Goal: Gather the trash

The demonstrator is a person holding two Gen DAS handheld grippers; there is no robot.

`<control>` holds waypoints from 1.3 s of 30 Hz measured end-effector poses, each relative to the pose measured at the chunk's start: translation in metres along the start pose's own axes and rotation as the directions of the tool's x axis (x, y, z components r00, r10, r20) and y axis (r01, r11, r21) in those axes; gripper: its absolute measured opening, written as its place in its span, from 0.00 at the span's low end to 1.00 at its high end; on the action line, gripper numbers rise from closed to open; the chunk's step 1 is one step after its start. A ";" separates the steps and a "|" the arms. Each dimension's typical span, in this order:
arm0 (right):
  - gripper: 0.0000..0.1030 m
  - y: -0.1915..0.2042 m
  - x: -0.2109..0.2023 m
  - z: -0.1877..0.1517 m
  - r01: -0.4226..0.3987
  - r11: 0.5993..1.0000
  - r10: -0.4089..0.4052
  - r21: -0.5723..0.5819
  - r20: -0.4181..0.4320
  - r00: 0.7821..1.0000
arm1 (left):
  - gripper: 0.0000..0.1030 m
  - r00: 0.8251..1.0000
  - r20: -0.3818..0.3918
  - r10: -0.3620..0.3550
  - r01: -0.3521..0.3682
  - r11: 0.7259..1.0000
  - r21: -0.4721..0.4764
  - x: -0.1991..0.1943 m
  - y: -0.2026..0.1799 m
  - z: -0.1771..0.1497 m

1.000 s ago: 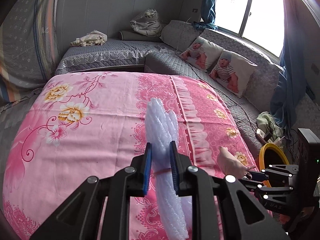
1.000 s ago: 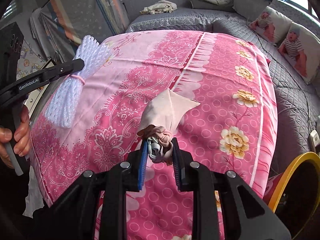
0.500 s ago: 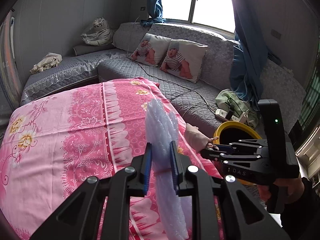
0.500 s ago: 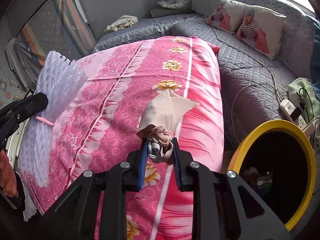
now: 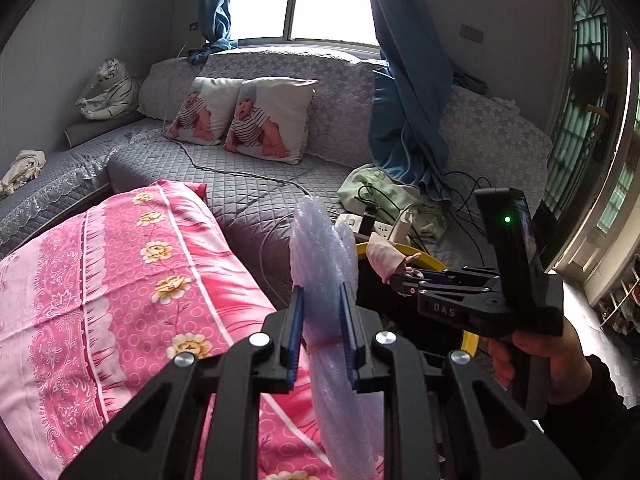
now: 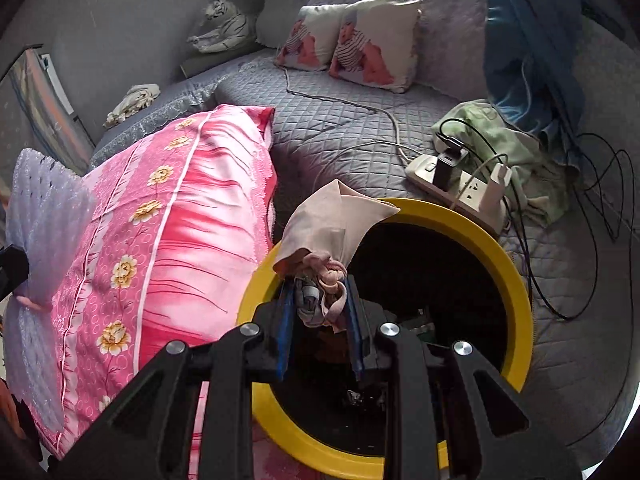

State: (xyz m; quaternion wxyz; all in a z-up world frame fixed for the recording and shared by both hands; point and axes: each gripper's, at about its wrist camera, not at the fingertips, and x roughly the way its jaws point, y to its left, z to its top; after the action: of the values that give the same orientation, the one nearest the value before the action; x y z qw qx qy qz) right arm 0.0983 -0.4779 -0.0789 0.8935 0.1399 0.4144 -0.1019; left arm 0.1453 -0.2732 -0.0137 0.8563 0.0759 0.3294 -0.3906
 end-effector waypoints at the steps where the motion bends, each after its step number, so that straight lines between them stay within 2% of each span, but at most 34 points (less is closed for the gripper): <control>1: 0.21 -0.008 0.000 0.000 0.019 1.000 -0.019 0.010 -0.003 1.000 | 0.16 1.000 -0.007 -0.010 0.010 1.000 0.001 0.007 -0.005 0.001; 8: 0.22 -0.047 0.012 -0.004 0.083 0.995 -0.081 0.061 -0.041 0.996 | 0.16 0.991 -0.068 -0.118 0.117 0.993 -0.016 0.058 -0.038 0.005; 11: 0.22 -0.059 0.018 -0.006 0.101 0.991 -0.096 0.083 -0.057 0.994 | 0.17 0.976 -0.121 -0.180 0.172 0.982 -0.072 0.083 -0.037 0.005; 13: 0.22 -0.066 0.021 -0.007 0.115 0.989 -0.109 0.098 -0.066 0.992 | 0.21 0.968 -0.145 -0.205 0.189 0.975 -0.117 0.095 -0.032 0.004; 14: 0.22 -0.069 0.022 -0.007 0.120 0.987 -0.114 0.107 -0.067 0.991 | 0.26 0.964 -0.155 -0.218 0.198 0.971 -0.134 0.100 -0.029 0.004; 17: 0.27 -0.077 0.023 -0.007 0.132 0.983 -0.123 0.128 -0.074 0.990 | 0.54 0.964 -0.156 -0.217 0.187 0.965 -0.187 0.106 -0.017 0.003; 20: 0.28 -0.081 0.021 -0.006 0.141 0.980 -0.131 0.142 -0.074 0.989 | 0.56 0.969 -0.135 -0.207 0.175 0.961 -0.216 0.101 -0.004 0.003; 26: 0.30 -0.072 0.002 0.000 0.167 0.977 -0.164 0.131 -0.030 0.986 | 0.57 0.989 -0.067 -0.128 0.105 0.954 -0.280 0.066 0.042 0.003; 31: 0.30 -0.041 -0.018 0.007 0.135 0.986 -0.138 0.096 0.024 0.990 | 0.57 0.999 -0.028 -0.022 0.012 0.945 -0.326 0.018 0.091 -0.011; 35: 0.30 0.010 -0.033 0.007 0.060 0.998 -0.061 0.019 0.067 0.996 | 0.57 0.997 0.001 0.072 -0.066 0.926 -0.372 -0.035 0.132 -0.034; 39: 0.30 0.079 -0.042 -0.003 -0.062 0.994 0.069 -0.091 0.082 0.994 | 0.57 0.983 0.025 0.180 -0.153 0.896 -0.417 -0.092 0.165 -0.067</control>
State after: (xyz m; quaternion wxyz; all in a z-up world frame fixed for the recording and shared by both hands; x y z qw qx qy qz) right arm 0.0933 -0.3999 -0.0350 0.9186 0.1091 0.3752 -0.0599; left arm 0.1858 -0.0776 -0.0289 0.8931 -0.0913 0.3697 -0.2396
